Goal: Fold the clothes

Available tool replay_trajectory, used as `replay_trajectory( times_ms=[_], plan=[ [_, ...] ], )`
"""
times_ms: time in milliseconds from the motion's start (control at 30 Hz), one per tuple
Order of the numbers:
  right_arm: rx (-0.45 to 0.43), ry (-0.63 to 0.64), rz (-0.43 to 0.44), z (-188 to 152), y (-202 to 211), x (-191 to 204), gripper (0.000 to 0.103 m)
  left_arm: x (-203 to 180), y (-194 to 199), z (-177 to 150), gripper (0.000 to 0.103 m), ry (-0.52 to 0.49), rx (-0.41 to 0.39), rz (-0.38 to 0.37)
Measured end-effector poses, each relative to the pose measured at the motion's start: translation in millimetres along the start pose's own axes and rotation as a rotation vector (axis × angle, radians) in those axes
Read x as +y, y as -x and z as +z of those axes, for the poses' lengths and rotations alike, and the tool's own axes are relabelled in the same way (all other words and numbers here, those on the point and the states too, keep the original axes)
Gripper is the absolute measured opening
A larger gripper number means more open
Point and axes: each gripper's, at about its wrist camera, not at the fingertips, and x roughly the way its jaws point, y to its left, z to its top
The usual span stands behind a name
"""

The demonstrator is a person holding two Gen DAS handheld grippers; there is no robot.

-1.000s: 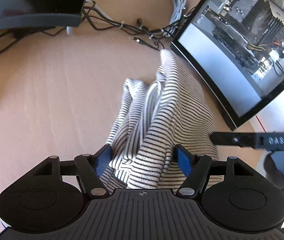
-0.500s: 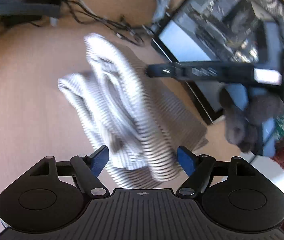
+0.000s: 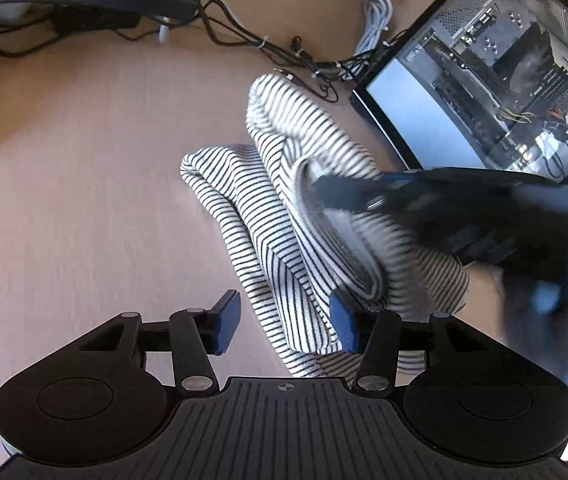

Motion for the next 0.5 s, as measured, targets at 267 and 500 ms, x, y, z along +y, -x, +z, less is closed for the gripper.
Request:
replay_trajectory(
  times_ms=[267,500],
  plan=[
    [0.119,-0.234,0.189,2.4,-9.3,-13.1,0.009,-3.8,-6.2,-5.5,0.055,-0.028,0.024,-0.021],
    [0.168,-0.329,0.282,-11.6,-27.8,-11.9,0.009,-3.2,-4.2,-9.4,0.058,-0.054,0.021,-0.007]
  ],
)
